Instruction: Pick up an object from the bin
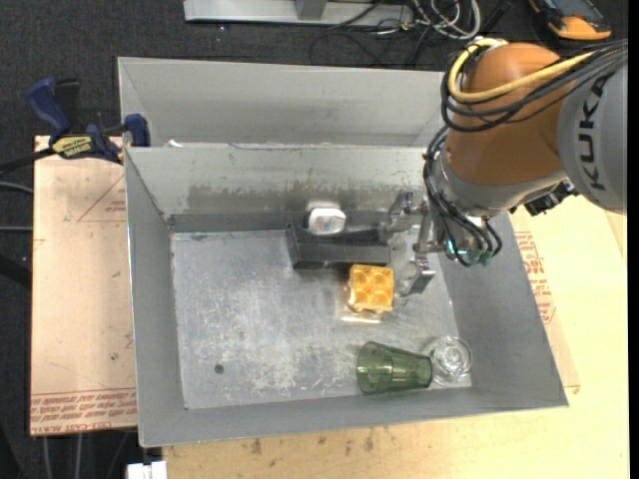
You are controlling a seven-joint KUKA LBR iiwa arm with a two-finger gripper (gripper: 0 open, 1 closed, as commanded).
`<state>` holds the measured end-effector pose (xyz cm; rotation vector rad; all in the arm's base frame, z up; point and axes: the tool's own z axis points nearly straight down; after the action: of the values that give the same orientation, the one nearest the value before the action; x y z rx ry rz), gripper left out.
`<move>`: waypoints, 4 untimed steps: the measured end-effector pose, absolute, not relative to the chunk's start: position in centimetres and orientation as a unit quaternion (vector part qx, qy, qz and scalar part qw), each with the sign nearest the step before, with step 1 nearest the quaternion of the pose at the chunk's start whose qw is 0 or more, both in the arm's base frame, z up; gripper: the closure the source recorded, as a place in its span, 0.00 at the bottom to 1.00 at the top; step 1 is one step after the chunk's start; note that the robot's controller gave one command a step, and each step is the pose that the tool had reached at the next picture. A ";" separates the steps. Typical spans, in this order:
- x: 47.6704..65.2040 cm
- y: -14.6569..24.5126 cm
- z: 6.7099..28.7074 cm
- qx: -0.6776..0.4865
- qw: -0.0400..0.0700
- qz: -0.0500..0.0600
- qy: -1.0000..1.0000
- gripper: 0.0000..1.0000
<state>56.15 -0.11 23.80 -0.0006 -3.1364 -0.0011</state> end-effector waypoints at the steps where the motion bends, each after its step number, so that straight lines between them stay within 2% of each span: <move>1: 56.3 -0.1 24.1 0.000 -0.001 0.000 -1.000 0.00; 2: 55.5 -0.6 19.0 0.025 -0.004 0.000 -1.000 0.00; 3: 57.2 -3.5 13.4 0.073 -0.001 0.000 -0.997 0.00; 4: 58.9 -2.5 11.8 0.117 -0.002 0.000 -0.993 1.00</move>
Offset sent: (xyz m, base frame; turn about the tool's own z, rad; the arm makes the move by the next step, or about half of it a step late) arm -0.0221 -0.0118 -0.1285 -0.1253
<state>58.94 -2.47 11.80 0.3693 -3.1240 0.0000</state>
